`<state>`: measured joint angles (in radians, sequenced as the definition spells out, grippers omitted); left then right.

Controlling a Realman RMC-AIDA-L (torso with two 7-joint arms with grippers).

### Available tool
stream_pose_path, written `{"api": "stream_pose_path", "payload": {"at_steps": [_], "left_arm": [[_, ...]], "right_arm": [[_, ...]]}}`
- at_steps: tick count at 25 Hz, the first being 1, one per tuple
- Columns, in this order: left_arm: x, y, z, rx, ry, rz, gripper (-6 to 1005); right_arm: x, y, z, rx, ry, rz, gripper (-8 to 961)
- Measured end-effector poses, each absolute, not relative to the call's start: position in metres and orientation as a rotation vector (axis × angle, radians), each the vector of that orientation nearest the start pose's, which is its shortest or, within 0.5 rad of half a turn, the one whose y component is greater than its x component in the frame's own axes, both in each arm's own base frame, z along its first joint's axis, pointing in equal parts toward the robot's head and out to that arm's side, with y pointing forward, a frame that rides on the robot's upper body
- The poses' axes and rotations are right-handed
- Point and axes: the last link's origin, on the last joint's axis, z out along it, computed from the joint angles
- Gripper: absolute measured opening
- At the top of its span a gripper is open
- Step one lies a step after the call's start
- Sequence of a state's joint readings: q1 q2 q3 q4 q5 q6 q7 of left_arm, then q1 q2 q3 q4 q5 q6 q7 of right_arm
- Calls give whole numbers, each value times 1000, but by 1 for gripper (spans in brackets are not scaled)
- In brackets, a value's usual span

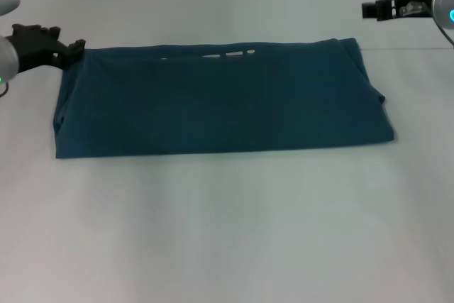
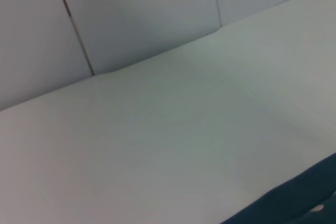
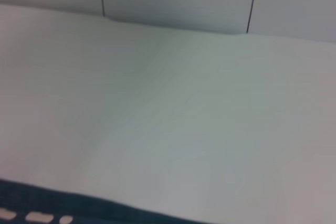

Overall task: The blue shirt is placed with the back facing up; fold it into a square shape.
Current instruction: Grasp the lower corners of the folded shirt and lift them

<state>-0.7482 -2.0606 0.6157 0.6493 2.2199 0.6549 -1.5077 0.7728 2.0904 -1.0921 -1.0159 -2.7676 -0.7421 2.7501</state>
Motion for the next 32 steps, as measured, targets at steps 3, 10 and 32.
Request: {"api": "stream_pose_path", "payload": {"at_steps": [3, 10, 32], "left_arm": [[-291, 457, 59, -2010, -637, -118, 385], [-293, 436, 60, -2086, -764, -210, 575], [-320, 399, 60, -2192, -1104, 13, 567]], "right_arm": [[192, 475, 50, -1931, 963, 113, 498], [201, 458, 53, -1919, 995, 194, 825], [239, 433, 13, -1976, 987, 128, 915]]}}
